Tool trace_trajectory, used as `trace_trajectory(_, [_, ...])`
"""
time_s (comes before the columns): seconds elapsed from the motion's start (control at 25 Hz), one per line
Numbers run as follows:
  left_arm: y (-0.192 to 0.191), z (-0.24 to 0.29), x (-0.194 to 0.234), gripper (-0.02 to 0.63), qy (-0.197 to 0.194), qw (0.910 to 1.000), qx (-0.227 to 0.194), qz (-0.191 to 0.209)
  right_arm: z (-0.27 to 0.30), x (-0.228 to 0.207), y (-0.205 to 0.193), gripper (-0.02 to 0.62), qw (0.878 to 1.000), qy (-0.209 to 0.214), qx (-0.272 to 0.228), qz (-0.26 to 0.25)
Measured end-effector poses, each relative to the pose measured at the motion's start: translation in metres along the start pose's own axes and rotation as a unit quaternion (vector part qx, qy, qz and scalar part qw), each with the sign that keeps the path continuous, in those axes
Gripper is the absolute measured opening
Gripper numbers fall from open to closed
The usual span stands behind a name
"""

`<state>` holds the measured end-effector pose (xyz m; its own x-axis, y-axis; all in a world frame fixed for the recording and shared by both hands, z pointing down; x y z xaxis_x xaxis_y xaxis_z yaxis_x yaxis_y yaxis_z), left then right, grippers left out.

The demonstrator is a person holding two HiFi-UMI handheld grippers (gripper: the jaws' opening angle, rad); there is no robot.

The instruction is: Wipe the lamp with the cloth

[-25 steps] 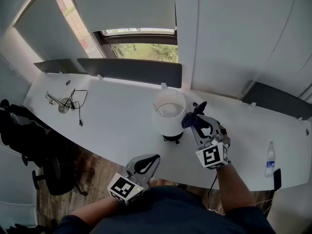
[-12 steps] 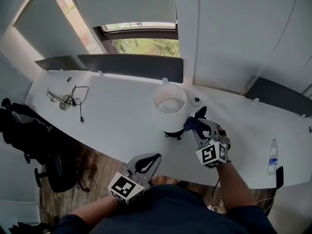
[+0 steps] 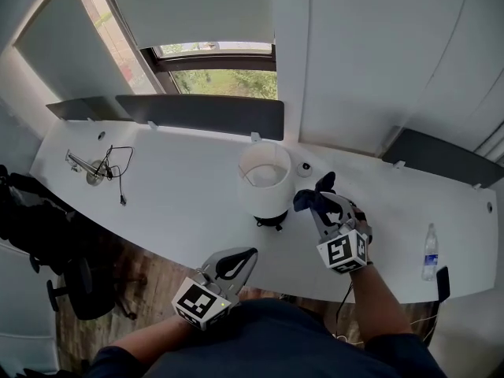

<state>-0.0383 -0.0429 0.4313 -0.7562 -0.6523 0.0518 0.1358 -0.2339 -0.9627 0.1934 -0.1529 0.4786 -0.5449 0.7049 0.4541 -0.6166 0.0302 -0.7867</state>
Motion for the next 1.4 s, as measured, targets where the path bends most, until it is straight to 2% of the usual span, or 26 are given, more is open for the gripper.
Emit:
trace_trajectory(0.32, [0.013,0.004,0.003,0.006,-0.011,0.9996,-0.025,0.001,-0.026,-0.049,0.054,0.105,0.997,-0.062,-0.051,-0.02])
trace_trajectory(0.6, [0.019,0.005,0.006,0.006,-0.004,0.9996,-0.028,0.003,-0.012,-0.068,0.079,0.104,0.994,-0.074,-0.068,-0.036])
trace_trajectory(0.8, [0.017,0.007,0.011,0.006,0.004,0.9998,-0.019,0.002,0.005,-0.061,0.069,0.104,0.996,-0.058,-0.056,-0.043])
trace_trajectory(1.4, [-0.003,0.007,0.017,0.006,0.026,0.9991,0.015,-0.031,0.047,-0.028,-0.005,0.104,1.0,-0.009,0.01,-0.005])
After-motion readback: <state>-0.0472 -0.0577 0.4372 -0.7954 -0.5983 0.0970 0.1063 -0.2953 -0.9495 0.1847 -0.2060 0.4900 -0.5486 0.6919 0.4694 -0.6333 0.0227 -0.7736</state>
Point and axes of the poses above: the fingertips, and each gripper's own axes: z forward along the fingers, x to its left, y out of its top, the point moved 8 cm from there along -z, backward along the fingers, and after that the axes turned 10 degrees about y, right-handed, at the moved point
